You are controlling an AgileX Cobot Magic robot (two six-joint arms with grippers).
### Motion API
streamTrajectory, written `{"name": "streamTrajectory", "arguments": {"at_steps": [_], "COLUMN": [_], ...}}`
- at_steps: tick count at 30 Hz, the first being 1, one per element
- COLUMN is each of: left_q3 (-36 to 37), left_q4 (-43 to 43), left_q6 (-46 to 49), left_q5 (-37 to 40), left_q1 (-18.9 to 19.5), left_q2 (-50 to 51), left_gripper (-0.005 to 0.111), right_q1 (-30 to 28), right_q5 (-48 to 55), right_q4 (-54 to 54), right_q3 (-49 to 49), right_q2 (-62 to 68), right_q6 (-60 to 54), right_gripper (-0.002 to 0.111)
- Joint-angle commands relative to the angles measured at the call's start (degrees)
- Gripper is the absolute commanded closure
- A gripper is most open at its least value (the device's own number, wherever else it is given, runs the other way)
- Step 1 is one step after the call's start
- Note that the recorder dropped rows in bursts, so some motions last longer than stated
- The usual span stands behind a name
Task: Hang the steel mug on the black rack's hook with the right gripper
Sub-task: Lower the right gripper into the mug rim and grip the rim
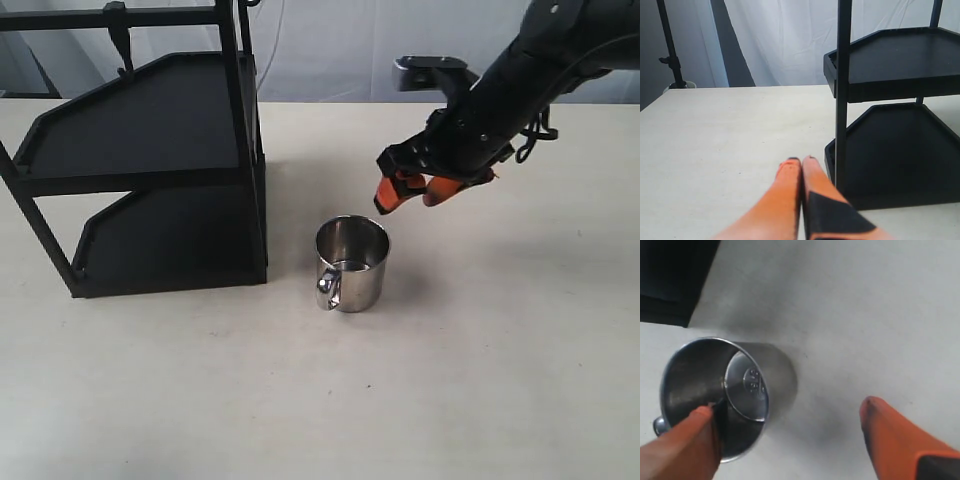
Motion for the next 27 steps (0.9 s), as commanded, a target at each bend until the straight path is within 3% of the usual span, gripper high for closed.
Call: {"name": "streamTrajectory", "arguments": {"at_steps": [1,14,16,21,27], "left_q3": [-0.1,-0.1,-0.1,-0.1,-0.1], "left_q4": [0.0,0.0,0.0,0.0,0.0], "left_q6": [-0.1,-0.1,-0.1,-0.1,-0.1], "left_q5": [-0.1,-0.1,-0.1,-0.1,-0.1], "left_q1": [-0.1,-0.1,-0.1,-0.1,-0.1], "left_q2": [-0.3,-0.3,-0.3,-0.3,-0.3], "left_gripper": [0.105,0.105,0.105,0.105,0.105], "right_q1": [2.2,4.9,5.0,5.1,5.1], "right_q5": [-2.8,-2.9,-2.9,-1.9,-1.3], "right_q4": [-0.2,-1.2,-1.5,-2.7,-2.0], "right_q3": [-1.8,-1.8,-1.8,-1.8,-1.8], "right_q2": [1.3,6.8,7.6,9.4,8.6], "right_q6": [0.1,2.0,2.5,4.1,4.1], "right_gripper": [0.037,0.037,0.041,0.067,0.109]}}
